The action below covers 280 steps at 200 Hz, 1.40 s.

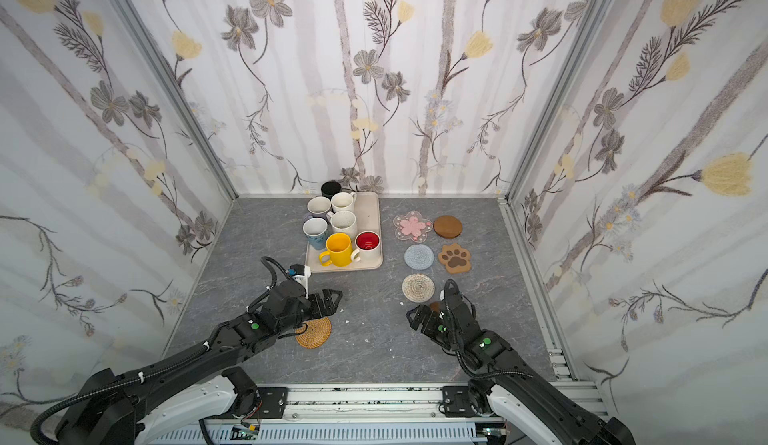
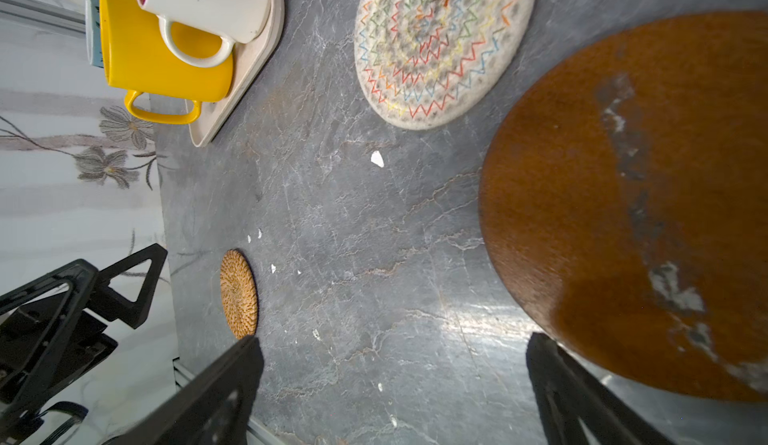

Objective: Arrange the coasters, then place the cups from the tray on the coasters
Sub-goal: 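Slide the dark brown coaster beside the zigzag coaster with the right gripper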

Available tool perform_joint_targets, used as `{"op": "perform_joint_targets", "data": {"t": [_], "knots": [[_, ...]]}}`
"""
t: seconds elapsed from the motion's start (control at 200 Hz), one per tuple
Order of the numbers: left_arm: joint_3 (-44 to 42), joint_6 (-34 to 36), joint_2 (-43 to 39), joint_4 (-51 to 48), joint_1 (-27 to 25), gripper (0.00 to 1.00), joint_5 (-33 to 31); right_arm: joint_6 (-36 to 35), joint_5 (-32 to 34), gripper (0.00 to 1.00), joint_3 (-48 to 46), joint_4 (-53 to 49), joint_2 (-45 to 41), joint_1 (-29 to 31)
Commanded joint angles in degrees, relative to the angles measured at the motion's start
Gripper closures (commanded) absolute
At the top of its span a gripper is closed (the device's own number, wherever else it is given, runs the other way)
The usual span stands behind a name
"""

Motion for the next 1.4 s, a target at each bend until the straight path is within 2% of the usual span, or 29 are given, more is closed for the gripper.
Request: {"op": "perform_joint_targets", "data": {"t": [0.0, 0.29, 0.47, 0.824, 1.119, 1.259, 1.394], "knots": [[-0.28, -0.07, 0.24, 2.17, 0.04, 0.0, -0.08, 1.52, -2.54, 0.0, -0.86, 3.82, 1.34, 0.57], [-0.06, -0.16, 0.92, 2.35, 0.08, 0.0, 0.07, -0.57, 1.01, 0.0, -1.18, 4.42, 5.32, 0.46], [-0.11, -0.07, 1.41, 2.37, 0.03, 0.0, 0.22, -1.47, 3.78, 0.0, -0.94, 4.38, 6.15, -1.74], [0.21, 0.27, 3.18, 2.83, -0.01, 0.0, 0.05, -9.13, 2.39, 0.0, 2.06, 4.4, 11.3, -12.93], [1.06, 0.8, 5.78, 3.4, -0.03, 0.0, -0.48, -14.99, -2.0, 0.0, 4.5, 7.84, 18.74, -23.54], [1.25, 0.89, 6.7, 3.58, 0.15, 0.0, -1.01, -16.61, -3.04, 0.0, 5.72, 9.07, 21.62, -26.24], [1.25, 0.98, 6.89, 3.58, 1.13, 0.0, -1.01, -17.46, -4.76, 0.0, 6.58, 8.54, 20.92, -26.94]]}}
